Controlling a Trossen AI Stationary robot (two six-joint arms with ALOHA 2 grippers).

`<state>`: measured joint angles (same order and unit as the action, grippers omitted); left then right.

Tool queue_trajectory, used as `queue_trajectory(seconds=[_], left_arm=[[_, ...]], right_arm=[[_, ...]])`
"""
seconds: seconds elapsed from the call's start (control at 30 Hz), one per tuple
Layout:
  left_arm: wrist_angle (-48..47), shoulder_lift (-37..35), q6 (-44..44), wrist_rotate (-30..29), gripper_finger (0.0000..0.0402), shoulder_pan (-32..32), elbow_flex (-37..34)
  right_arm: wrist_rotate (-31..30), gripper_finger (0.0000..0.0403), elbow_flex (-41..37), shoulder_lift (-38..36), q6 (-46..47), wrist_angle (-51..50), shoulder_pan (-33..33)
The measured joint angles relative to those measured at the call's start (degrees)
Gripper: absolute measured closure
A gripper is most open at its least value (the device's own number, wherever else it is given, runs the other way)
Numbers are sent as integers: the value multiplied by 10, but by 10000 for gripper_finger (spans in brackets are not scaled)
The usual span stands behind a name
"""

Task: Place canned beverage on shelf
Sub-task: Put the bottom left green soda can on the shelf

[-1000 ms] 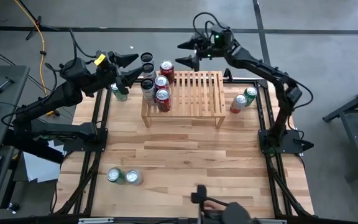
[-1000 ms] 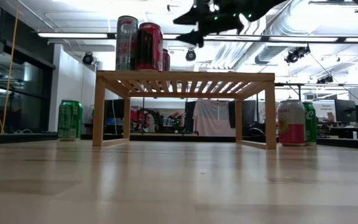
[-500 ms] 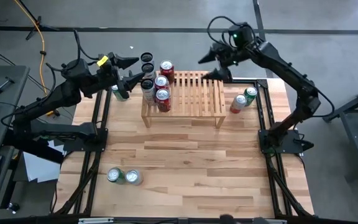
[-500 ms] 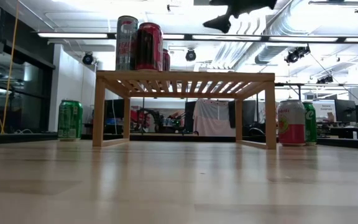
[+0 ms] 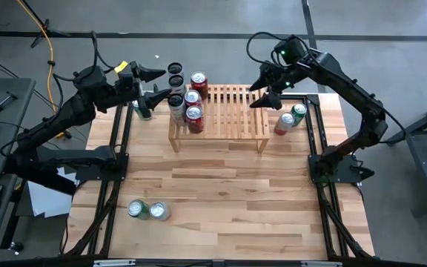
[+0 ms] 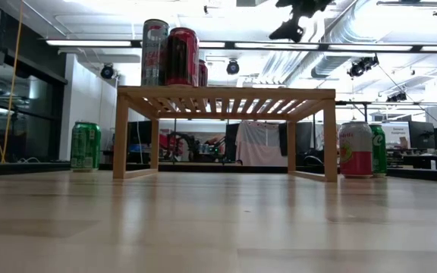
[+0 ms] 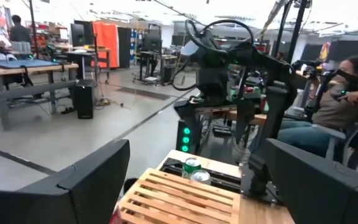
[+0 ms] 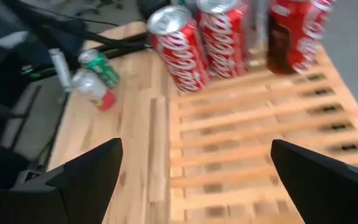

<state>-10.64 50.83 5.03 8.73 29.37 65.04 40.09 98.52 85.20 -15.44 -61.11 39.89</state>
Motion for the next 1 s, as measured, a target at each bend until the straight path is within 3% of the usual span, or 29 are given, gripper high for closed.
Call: queue_trajectory(seconds=[0.23,0.37,0.5,0.67,0.83,1.0], left_arm=[[-9,-9,-12,5,41,15,0],[-1,-9,3,8,41,18,0],[21,-9,40,8,41,17,0],[52,-8,116,6,41,2,0],[51,-5,179,-41,41,-69,0],[0,5,217,-158,41,-213,0]], right_arm=[[-144,6,-26,-88,79,2,-40],[-212,6,-206,-225,182,159,-76],[-241,6,-412,-365,304,395,-122],[-289,6,-545,-461,360,552,-165],[-305,6,-573,-476,354,573,-195],[-305,6,-573,-459,320,575,-213]])
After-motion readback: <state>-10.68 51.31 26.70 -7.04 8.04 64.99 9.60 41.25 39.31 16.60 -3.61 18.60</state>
